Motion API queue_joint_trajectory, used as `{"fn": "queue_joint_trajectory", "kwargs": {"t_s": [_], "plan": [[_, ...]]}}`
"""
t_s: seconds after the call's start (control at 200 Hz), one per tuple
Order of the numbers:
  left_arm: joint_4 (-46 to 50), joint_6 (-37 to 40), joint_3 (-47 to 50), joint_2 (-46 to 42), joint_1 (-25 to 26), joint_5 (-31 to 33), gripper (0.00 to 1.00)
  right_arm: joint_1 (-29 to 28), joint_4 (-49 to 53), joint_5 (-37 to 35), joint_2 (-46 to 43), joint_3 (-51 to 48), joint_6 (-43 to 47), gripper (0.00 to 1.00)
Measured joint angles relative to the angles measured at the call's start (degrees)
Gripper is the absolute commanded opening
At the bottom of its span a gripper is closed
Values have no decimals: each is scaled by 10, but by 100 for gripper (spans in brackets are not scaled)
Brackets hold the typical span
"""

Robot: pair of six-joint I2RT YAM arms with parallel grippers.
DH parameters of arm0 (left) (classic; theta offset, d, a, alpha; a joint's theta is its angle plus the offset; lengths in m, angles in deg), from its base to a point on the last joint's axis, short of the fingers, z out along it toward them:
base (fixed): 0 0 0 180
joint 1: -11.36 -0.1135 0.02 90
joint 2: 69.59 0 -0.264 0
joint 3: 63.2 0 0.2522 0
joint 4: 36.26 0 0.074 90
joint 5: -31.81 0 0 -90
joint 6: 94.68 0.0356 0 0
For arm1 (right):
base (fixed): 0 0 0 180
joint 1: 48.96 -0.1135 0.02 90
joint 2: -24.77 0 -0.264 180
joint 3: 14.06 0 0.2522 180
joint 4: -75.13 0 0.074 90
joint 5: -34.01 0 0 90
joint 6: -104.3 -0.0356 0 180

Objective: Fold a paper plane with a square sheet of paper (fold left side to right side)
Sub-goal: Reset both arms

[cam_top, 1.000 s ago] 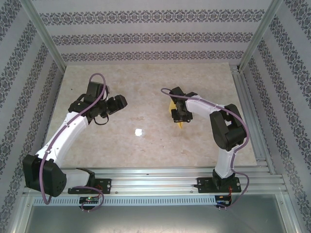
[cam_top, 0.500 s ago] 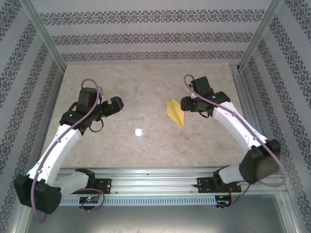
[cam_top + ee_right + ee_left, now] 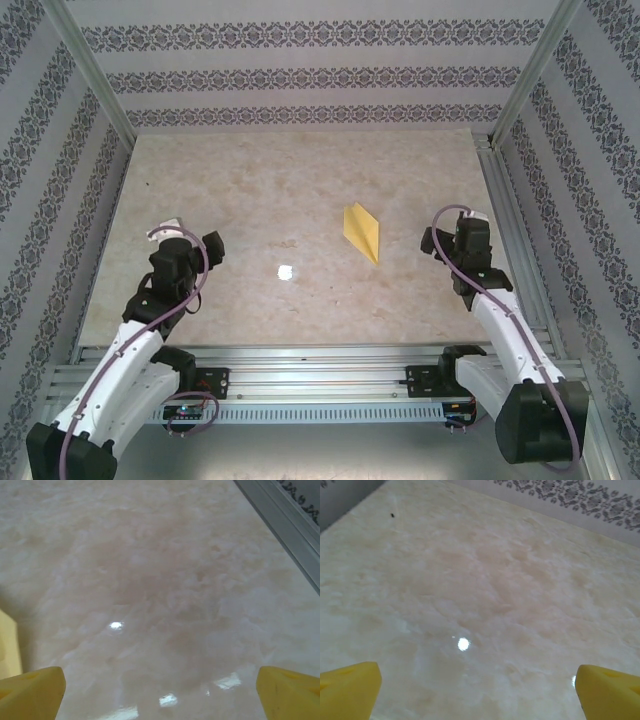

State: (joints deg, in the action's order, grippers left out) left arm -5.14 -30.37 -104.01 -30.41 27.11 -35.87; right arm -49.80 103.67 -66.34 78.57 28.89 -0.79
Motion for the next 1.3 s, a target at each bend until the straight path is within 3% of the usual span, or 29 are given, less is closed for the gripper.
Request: {"fn": "queue_joint_trajectory", "kwargs": {"t_s": [0.23,0.505,0.799,1.039,1.299], "plan": [[-134,92,76,42,-20,52,100,49,-229,-14,107,-88,35,98],[-327,172,106,183,-65,23,100,55,-521,5,247,-88,66,98],[-484,240,85,358,-91,-73,100,52,-615,68,304,-70,105,98],[-605,269,51,486,-95,-150,100,50,-689,79,343,-90,108,98],[-619,270,45,504,-109,-172,100,43,-706,77,342,-90,118,98]]}}
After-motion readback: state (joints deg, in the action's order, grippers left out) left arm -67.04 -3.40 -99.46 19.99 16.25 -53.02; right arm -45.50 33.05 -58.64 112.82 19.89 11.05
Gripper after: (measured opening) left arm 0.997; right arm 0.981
